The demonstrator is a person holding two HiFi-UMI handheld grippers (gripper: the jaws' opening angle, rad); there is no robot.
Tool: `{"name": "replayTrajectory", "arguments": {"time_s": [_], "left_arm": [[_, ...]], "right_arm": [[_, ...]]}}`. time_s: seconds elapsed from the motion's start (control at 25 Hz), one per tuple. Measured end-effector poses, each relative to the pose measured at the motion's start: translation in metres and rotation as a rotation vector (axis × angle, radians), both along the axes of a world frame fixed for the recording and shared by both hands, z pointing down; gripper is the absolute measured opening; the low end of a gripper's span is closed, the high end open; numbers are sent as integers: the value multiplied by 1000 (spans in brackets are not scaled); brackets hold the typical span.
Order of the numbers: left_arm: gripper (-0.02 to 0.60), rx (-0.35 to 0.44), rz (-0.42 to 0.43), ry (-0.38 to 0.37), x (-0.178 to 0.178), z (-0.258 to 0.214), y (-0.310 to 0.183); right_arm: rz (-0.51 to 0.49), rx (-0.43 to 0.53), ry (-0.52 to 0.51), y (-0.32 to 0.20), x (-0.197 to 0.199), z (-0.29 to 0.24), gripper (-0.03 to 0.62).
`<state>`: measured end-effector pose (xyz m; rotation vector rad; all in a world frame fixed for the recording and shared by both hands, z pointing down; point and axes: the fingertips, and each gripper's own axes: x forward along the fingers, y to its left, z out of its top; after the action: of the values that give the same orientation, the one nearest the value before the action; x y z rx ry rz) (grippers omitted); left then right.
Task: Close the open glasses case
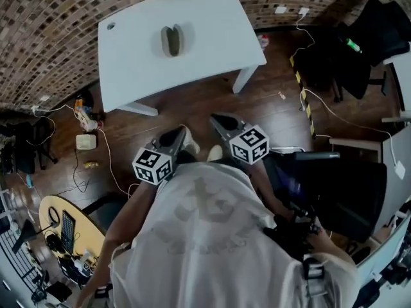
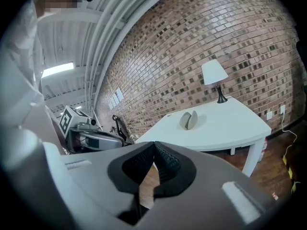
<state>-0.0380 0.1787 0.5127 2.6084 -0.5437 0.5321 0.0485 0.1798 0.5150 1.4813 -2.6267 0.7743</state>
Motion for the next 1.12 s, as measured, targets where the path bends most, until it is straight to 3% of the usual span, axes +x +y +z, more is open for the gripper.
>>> {"name": "replayTrajectory", "arguments": {"time_s": [0.24,0.56,0.92,1.12], "left_arm": [[5,-56,18,24,15,20,-37],[5,-7,110,68,43,-2,-124],[5,-7,149,82,40,-2,-189],[5,-30,122,91,26,2,-216]], "right_arm": [[19,-4,49,-44,20,-8,8],[77,16,85,-120,31,-26,8],[109,9,101,-177,23,-32,8],[83,-41,107,-199,9,-17,8]]}}
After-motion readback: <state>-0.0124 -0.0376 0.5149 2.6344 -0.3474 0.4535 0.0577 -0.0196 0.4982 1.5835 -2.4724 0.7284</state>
